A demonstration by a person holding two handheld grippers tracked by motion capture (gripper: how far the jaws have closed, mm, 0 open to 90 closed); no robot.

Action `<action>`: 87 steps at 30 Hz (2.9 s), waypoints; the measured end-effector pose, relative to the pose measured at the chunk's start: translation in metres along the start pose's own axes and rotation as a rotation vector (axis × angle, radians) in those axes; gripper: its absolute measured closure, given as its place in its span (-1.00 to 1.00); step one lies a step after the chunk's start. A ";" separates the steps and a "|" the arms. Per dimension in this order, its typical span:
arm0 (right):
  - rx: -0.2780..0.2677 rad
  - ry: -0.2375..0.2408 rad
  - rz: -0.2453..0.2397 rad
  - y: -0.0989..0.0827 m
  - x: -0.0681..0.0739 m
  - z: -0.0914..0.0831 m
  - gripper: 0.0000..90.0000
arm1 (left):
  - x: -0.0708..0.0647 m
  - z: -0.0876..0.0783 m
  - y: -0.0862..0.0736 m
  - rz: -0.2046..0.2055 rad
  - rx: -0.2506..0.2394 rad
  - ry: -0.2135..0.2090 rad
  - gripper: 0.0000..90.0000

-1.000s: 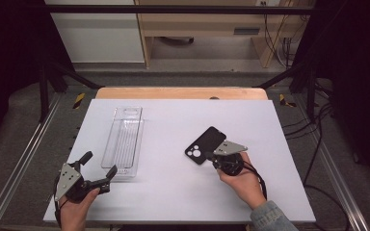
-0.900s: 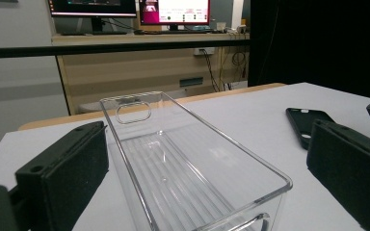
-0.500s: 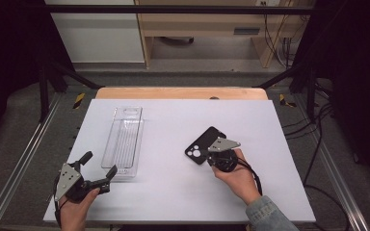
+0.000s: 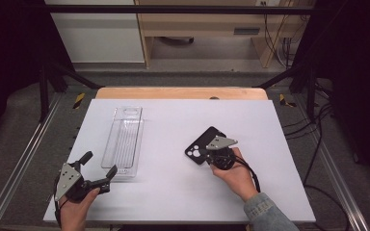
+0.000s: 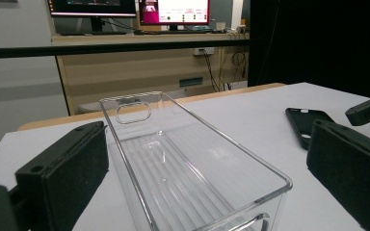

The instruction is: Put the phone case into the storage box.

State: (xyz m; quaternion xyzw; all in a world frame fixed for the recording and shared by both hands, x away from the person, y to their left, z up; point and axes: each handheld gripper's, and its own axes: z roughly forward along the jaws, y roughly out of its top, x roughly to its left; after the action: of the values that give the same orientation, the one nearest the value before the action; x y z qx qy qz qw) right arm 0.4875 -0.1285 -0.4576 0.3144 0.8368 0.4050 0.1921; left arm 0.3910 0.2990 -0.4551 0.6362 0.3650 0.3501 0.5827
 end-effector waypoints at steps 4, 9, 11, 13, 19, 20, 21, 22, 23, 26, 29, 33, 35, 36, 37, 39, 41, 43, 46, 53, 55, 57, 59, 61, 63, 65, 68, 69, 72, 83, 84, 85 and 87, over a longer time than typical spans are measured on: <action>0.004 -0.012 0.014 0.003 -0.007 0.003 1.00 | 0.000 0.000 0.000 0.000 0.000 0.000 -0.98; 0.018 -0.030 0.022 0.008 -0.018 0.008 1.00 | 0.000 0.000 0.000 -0.001 0.000 -0.001 -0.98; 0.020 -0.039 0.031 0.010 -0.024 0.010 1.00 | 0.000 0.000 0.000 -0.001 0.000 0.000 -0.98; 0.022 -0.046 0.036 0.012 -0.029 0.012 1.00 | 0.001 0.000 0.000 -0.001 0.001 0.000 -0.98; 0.033 -0.059 0.077 0.017 -0.045 0.017 0.79 | 0.001 0.000 0.000 -0.004 0.003 -0.001 -0.98; 0.035 -0.062 0.079 0.018 -0.048 0.016 0.74 | 0.001 0.000 -0.001 -0.004 0.004 -0.001 -0.98; 0.034 -0.065 0.086 0.018 -0.051 0.016 0.68 | 0.001 0.000 -0.001 -0.005 0.004 -0.001 -0.98; 0.039 -0.065 0.098 0.019 -0.054 0.016 0.65 | 0.001 0.000 -0.001 -0.006 0.004 -0.001 -0.98; 0.040 -0.069 0.102 0.020 -0.056 0.015 0.61 | 0.001 0.000 -0.001 -0.006 0.004 -0.001 -0.98; 0.056 -0.067 0.110 0.023 -0.064 0.014 0.43 | 0.001 0.000 -0.001 -0.007 0.003 -0.001 -0.98; 0.059 -0.063 0.128 0.026 -0.070 0.013 0.24 | 0.001 0.000 -0.001 -0.008 0.004 -0.001 -0.98; 0.070 -0.072 0.136 0.025 -0.077 0.014 0.06 | 0.001 0.001 -0.001 -0.008 0.005 -0.001 -0.98; 0.077 -0.076 0.132 0.025 -0.080 0.014 -0.03 | 0.001 0.001 -0.001 -0.007 0.006 -0.001 -0.98; 0.070 -0.083 0.139 0.025 -0.081 0.014 -0.08 | 0.001 0.001 -0.001 -0.007 0.006 -0.001 -0.98; 0.066 -0.090 0.148 0.025 -0.083 0.015 -0.16 | 0.000 0.001 -0.001 -0.005 0.007 0.000 -0.98; 0.058 -0.102 0.163 0.023 -0.086 0.015 -0.28 | 0.000 0.001 -0.001 -0.005 0.007 -0.001 -0.98; 0.058 -0.105 0.189 0.021 -0.091 0.016 -0.35 | 0.000 0.001 -0.001 -0.004 0.008 -0.002 -0.98; 0.055 -0.110 0.211 0.018 -0.095 0.018 -0.40 | 0.000 0.002 -0.001 -0.002 0.010 -0.003 -0.98; 0.045 -0.112 0.227 0.015 -0.101 0.019 -0.42 | 0.000 0.002 -0.001 0.000 0.011 -0.003 -0.98; 0.095 -0.139 0.212 0.015 -0.108 0.020 -0.39 | 0.000 0.002 -0.001 0.002 0.014 -0.004 -0.98; 0.090 -0.140 0.210 0.019 -0.110 0.018 -0.36 | 0.000 0.002 -0.001 0.002 0.014 -0.004 -0.98; 0.085 -0.153 0.200 0.023 -0.111 0.015 -0.36 | 0.000 0.002 -0.001 0.002 0.016 -0.004 -0.98; 0.101 -0.152 0.184 0.027 -0.113 0.014 -0.37 | 0.000 0.002 -0.001 0.004 0.016 -0.004 -0.98; 0.112 -0.159 0.176 0.029 -0.116 0.015 -0.39 | 0.000 0.002 -0.001 0.004 0.016 -0.004 -0.98; 0.113 -0.162 0.184 0.028 -0.119 0.016 -0.38 | -0.001 0.002 -0.001 0.005 0.017 -0.003 -0.98; 0.118 -0.160 0.198 0.026 -0.122 0.019 -0.35 | 0.000 0.002 -0.001 0.005 0.018 -0.002 -0.98; 0.148 -0.154 0.207 0.021 -0.126 0.024 -0.27 | 0.000 0.002 -0.001 0.003 0.018 -0.001 -0.98; 0.156 -0.152 0.207 0.019 -0.128 0.025 -0.26 | 0.000 0.002 -0.001 0.003 0.018 -0.001 -0.98; 0.174 -0.155 0.207 0.015 -0.130 0.029 -0.18 | 0.000 0.003 -0.001 0.002 0.018 -0.001 -0.98; 0.216 -0.136 0.212 0.010 -0.133 0.034 -0.02 | 0.000 0.003 -0.001 0.006 0.016 -0.002 -0.98; 0.222 -0.134 0.208 0.009 -0.133 0.034 0.02 | 0.000 0.004 -0.001 0.004 0.015 -0.002 -0.98; 0.225 -0.135 0.208 0.009 -0.133 0.035 0.04 | 0.000 0.003 -0.001 0.006 0.016 -0.002 -0.98; 0.231 -0.127 0.212 0.008 -0.134 0.035 0.11 | 0.000 0.003 -0.001 0.006 0.016 -0.001 -0.98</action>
State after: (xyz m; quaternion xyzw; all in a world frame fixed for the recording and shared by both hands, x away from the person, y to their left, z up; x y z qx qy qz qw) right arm 0.6079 -0.1962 -0.4634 0.4458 0.8262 0.3034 0.1633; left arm 0.3938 0.2975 -0.4568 0.6420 0.3656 0.3486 0.5768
